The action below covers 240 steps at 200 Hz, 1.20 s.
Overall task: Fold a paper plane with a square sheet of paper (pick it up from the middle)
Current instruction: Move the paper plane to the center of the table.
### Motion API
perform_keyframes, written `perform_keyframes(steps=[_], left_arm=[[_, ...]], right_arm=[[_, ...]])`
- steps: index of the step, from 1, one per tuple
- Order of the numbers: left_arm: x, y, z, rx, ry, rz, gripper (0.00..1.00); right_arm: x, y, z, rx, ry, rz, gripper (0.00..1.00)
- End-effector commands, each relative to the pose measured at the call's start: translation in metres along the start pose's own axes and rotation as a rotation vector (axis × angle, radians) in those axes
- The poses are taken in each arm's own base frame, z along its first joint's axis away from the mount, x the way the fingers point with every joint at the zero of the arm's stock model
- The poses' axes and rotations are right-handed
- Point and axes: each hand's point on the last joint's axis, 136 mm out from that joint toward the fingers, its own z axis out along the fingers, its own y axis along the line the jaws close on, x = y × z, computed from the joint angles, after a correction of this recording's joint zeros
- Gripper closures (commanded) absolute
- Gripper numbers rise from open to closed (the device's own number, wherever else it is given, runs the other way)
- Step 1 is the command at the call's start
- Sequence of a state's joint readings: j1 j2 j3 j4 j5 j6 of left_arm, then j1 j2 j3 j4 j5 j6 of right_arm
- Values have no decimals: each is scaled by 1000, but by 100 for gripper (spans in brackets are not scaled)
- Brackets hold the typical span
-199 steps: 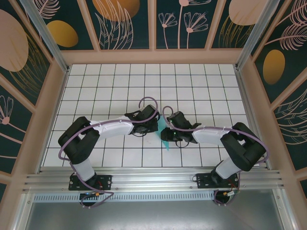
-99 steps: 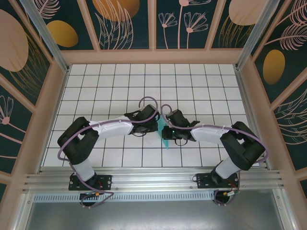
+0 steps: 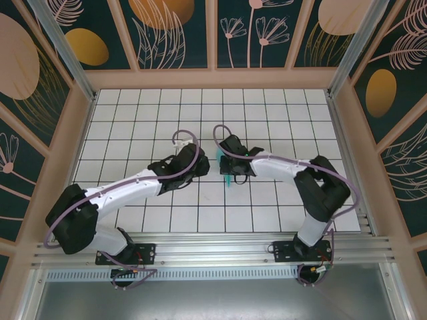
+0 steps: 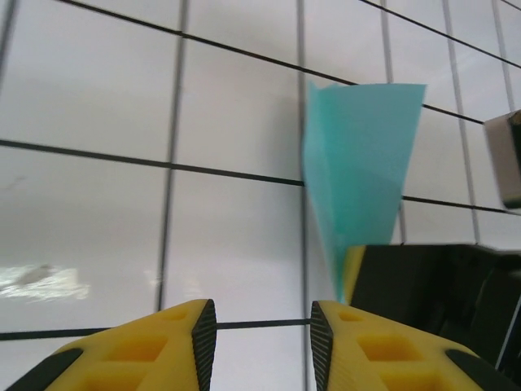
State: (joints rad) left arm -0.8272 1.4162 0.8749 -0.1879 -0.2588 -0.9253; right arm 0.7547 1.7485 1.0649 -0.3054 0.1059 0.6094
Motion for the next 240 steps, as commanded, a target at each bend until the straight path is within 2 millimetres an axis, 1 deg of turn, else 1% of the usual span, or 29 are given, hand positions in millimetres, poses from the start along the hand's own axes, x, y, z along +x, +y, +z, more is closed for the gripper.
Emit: perform_keyframes(steps=[1,29,58,69,104,128,165,190,205,240], left_arm=[[-13,28,-7,-51,-70,-76,61],[-18,50,-14,-51,-97,-132,60],[-21,59,-17,-53,-112,-145,60],[-21,59,-16,-53,-109,-143,60],[-20,55,-11,-46,-93,-133,60],[-20,53,-8,-45,-83,-128,60],[-23,53,-8,-47,-92,-126,60],[-24,55,-9,-58,-102,-127,61],[-26,55,-11,-57,-110,-128,61],[-32,56,-18,-58,-140,-133,61]], right_arm=[[6,-11,14,124,55,6,89],[6,-6,29,135,87,3,87],[15,-8,41,153,132,-6,82],[18,-10,44,161,143,-2,79],[20,-12,46,180,158,-7,75],[25,-19,50,229,180,-16,75],[34,-23,57,258,210,-24,75],[31,-21,55,264,203,-28,74],[24,-15,50,250,181,-29,70],[2,0,33,222,133,-51,68]])
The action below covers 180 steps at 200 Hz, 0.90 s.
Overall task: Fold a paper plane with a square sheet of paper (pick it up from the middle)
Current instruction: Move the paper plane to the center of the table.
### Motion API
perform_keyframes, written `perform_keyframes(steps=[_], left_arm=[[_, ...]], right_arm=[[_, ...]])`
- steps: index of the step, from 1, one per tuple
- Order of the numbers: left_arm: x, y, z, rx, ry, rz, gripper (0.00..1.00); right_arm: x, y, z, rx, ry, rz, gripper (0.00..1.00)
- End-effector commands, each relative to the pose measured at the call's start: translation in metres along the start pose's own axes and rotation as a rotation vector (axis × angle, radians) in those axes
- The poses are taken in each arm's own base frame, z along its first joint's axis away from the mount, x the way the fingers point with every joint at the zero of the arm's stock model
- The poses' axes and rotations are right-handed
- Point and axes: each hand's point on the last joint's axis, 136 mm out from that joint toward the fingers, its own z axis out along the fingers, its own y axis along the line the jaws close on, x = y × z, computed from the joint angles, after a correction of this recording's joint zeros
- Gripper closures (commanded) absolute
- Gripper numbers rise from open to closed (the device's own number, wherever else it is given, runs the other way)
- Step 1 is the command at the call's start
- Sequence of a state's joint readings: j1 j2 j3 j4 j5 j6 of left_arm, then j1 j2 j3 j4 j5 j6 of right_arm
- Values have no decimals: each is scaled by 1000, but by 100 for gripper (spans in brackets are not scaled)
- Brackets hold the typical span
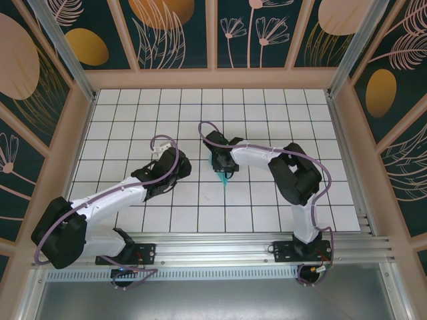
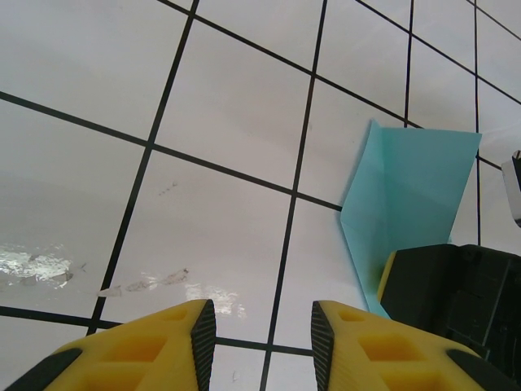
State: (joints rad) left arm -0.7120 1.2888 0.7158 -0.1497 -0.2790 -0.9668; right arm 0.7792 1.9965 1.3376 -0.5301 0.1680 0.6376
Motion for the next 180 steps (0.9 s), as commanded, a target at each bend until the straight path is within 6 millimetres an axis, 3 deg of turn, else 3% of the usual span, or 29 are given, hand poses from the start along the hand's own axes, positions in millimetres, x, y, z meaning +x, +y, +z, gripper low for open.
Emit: perform_keyframes(steps=[1,69,111,133,162,180], left_arm=[[-19,-6,-9,17,-68,-11,61],[-26,-4,-16,15,-101,-14,60],[-37,1,-23,-8,-161,4,60],[-49,4,-30,-33,-214,15,59],[-64,11,-39,-81,-295,47,54],[-75,17,-45,-124,-356,82,48]], right_arm=[[2,-5,-3,54,18,-28,68],[-25,12,-57,-22,-102,-19,55],[-48,-2,-111,-15,-277,15,51],[-64,-28,-157,17,-466,93,49],[-75,-88,-215,80,-728,239,39],[-75,-140,-223,166,-810,337,33]])
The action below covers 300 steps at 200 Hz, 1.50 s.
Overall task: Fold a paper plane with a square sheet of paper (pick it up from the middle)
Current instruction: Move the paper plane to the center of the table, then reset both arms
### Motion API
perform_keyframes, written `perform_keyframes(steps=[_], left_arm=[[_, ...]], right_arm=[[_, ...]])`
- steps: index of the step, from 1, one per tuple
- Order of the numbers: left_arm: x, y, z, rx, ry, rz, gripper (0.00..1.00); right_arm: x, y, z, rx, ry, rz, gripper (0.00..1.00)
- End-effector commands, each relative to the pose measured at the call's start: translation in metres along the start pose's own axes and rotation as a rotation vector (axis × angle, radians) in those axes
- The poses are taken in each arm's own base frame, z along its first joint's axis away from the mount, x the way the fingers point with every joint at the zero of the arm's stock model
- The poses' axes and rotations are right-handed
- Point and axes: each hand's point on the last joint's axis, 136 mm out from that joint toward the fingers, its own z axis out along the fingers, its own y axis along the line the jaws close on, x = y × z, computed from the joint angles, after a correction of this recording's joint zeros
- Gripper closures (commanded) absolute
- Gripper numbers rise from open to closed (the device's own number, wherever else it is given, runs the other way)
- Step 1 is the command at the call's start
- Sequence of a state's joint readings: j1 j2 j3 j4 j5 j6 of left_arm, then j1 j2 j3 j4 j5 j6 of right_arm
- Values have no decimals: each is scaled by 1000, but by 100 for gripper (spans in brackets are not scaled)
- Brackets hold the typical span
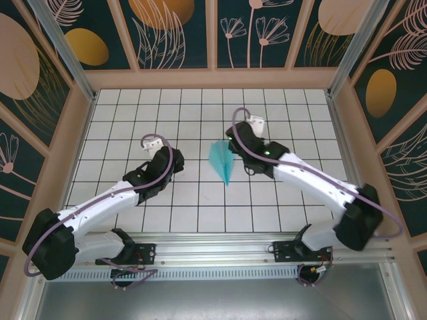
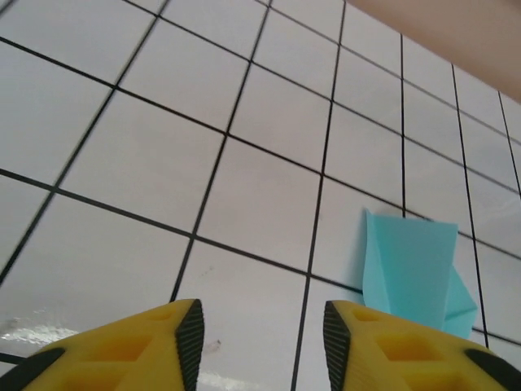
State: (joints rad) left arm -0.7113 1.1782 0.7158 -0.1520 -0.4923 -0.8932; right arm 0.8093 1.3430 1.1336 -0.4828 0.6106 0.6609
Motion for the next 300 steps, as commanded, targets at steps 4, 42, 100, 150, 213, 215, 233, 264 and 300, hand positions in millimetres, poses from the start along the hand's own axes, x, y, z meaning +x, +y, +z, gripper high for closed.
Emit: perform_keyframes(steps=[4,42,100,150,213,215,233,264,300], left_arm=[[-32,13,-8,-82,-139,61,46],[-53,25,-11,-142,-266,142,13],[-72,87,10,-336,-295,120,1],[-85,133,20,-363,-295,55,1],[-90,156,21,-408,-338,95,2],[-91,158,21,-413,-340,96,2],[-90,163,23,-425,-338,95,2],[-101,161,24,-411,-375,120,1],[-114,173,23,-477,-417,154,2]], right_arm=[[-33,-79,-3,216,-207,100,32],[-24,-169,23,392,-234,89,29],[12,-233,72,393,-230,18,28],[18,-237,106,246,-267,-51,28],[0,-225,109,50,-415,-79,30],[-1,-224,109,46,-418,-83,30],[3,-216,98,9,-465,-119,30],[8,-222,98,-4,-484,-100,28],[9,-221,99,-6,-471,-102,1]])
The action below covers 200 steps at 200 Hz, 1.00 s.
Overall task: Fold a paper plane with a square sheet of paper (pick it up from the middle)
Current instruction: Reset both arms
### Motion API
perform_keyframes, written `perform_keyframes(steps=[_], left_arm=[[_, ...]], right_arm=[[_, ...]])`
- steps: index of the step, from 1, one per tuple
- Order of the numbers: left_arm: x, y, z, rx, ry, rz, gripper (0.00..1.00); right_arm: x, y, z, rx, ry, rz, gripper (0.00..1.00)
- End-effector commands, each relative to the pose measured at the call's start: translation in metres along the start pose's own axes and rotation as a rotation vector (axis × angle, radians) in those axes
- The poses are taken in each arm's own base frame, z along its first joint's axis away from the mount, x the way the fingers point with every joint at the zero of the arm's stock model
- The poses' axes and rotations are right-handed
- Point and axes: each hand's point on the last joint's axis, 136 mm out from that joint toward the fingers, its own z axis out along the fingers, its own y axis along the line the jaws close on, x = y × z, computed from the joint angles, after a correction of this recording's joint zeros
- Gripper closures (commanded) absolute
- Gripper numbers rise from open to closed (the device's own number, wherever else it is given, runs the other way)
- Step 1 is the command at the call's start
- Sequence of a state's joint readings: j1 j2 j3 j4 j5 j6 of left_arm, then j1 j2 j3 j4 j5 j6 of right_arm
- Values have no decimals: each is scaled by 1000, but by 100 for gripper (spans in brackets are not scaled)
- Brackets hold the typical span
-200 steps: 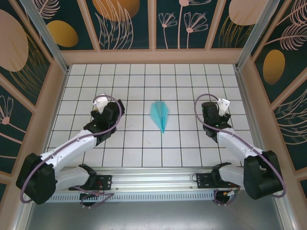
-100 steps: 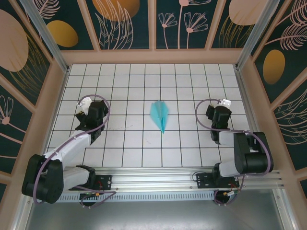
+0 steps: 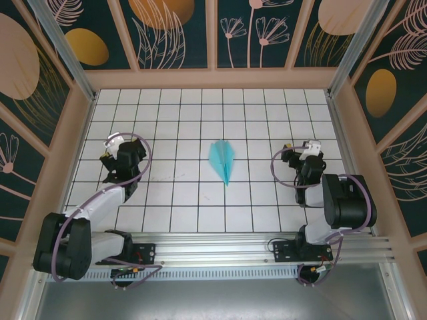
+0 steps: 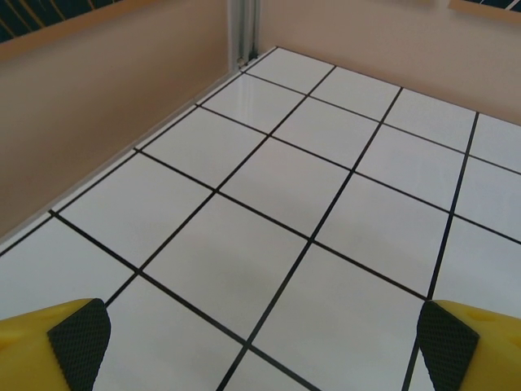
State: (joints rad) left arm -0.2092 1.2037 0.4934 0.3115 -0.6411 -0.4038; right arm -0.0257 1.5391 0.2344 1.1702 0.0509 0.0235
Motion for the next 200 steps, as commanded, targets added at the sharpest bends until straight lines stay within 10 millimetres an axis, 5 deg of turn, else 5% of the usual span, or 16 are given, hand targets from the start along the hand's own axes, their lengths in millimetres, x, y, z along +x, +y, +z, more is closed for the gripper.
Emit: perform_keyframes(steps=[1,67,107,200], left_arm=[[-12,9,7,-46,-59,25,1],[3,7,26,4,-153,63,1],[-12,10,40,40,-198,51,2],[3,-3,18,258,-290,72,1]], right_arm=[[-17,6,-1,-36,-70,-5,1],[-17,7,-1,-38,-69,-5,1],[-17,6,-1,-36,-70,-4,1],[-16,6,-1,-35,-68,-5,1]])
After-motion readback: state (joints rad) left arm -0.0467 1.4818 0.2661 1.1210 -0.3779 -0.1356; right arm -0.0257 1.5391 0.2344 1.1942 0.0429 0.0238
